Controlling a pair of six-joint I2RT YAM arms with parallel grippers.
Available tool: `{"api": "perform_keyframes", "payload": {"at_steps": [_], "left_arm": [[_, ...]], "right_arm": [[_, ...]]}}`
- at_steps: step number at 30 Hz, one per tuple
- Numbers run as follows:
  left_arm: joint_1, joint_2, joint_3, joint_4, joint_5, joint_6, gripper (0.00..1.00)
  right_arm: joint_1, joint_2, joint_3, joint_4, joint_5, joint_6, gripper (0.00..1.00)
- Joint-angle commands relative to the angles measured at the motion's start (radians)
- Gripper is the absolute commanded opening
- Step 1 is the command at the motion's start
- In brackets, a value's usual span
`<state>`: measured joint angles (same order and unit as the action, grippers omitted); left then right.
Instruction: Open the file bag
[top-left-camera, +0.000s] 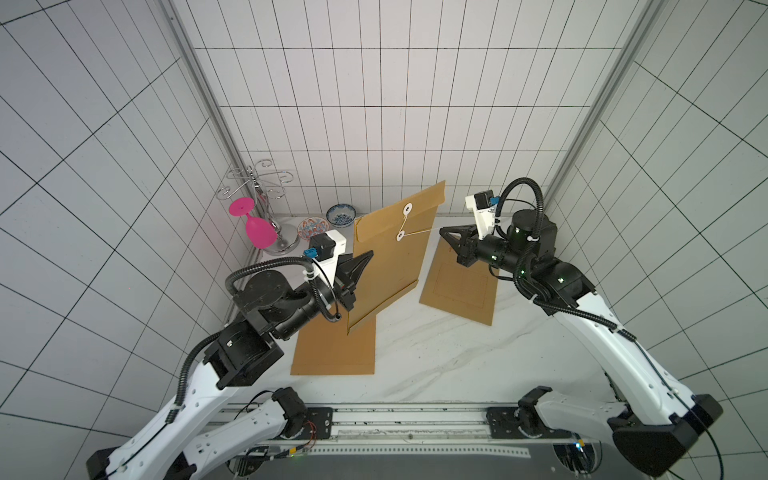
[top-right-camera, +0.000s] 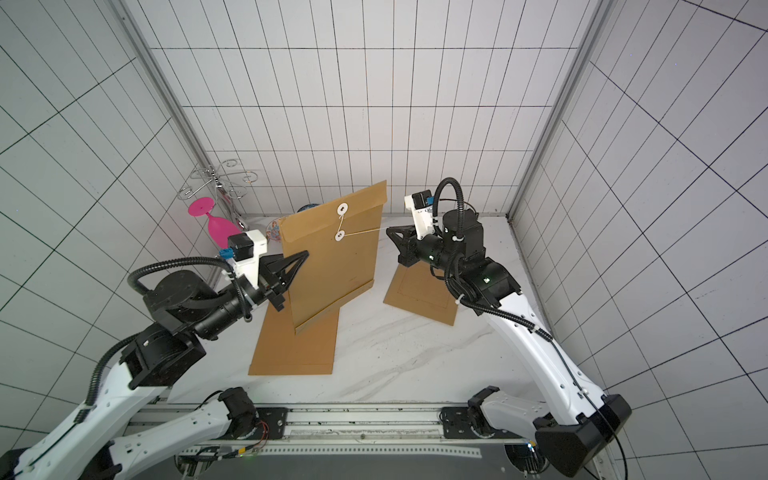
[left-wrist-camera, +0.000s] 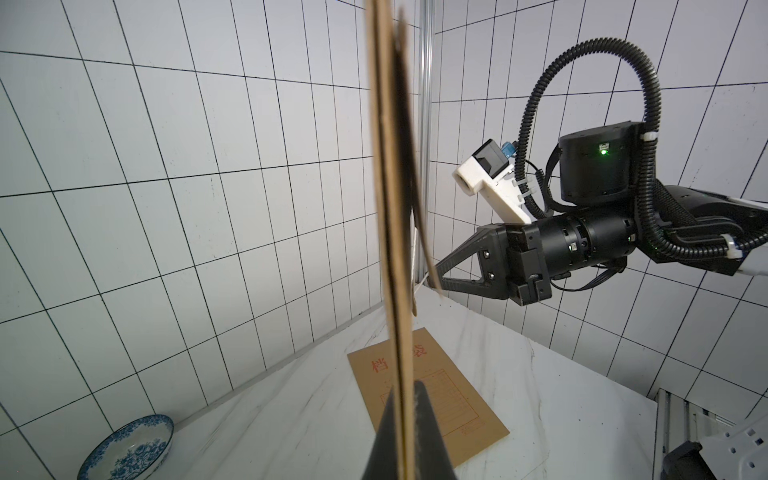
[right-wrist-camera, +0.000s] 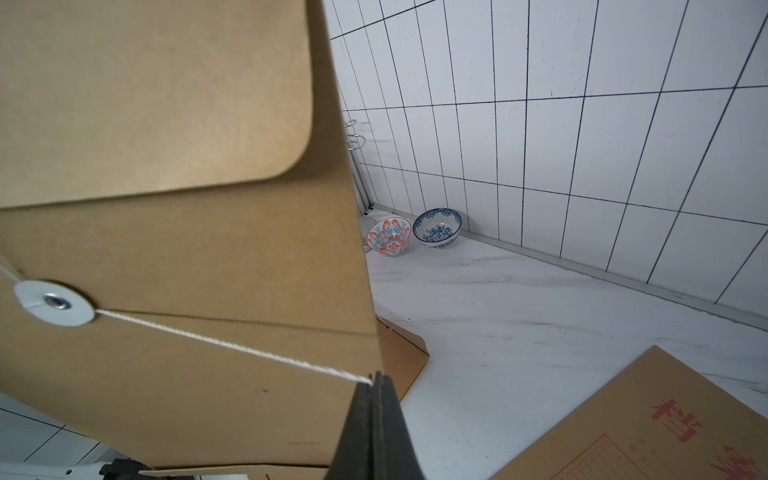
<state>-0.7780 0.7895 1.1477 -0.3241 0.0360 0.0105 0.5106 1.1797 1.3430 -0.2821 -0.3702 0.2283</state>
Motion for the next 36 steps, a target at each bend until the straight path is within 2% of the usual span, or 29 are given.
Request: {"api": "perform_keyframes", "payload": {"at_steps": [1,12,22,27,36], "left_arm": [[-0.004,-0.012,-0.004,0.067,-0.036,-0.010,0.00],[-0.003,0.115,0.111,0.095,-0.145,-0.010,0.00],[-0.003,0.228,0.203,0.090,-0.157,-0.006,0.00],[-0.003,0.278,0.248,0.071,-0.198,-0.007,0.00],[-0.002,0.348,0.303,0.037,-0.236,-0.006,0.00]], "right_arm": [[-0.007,-0.022,-0.024,-0.003,-0.008,-0.006,0.00],[0.042,0.005,-0.008,-0.029,-0.033,-0.054,0.00],[0.084,0.031,0.012,0.002,-0.067,-0.042,0.00],[0.113,0.032,0.013,0.016,-0.087,-0.046,0.00],[0.160,0.040,0.024,0.014,-0.170,-0.109,0.00]]}}
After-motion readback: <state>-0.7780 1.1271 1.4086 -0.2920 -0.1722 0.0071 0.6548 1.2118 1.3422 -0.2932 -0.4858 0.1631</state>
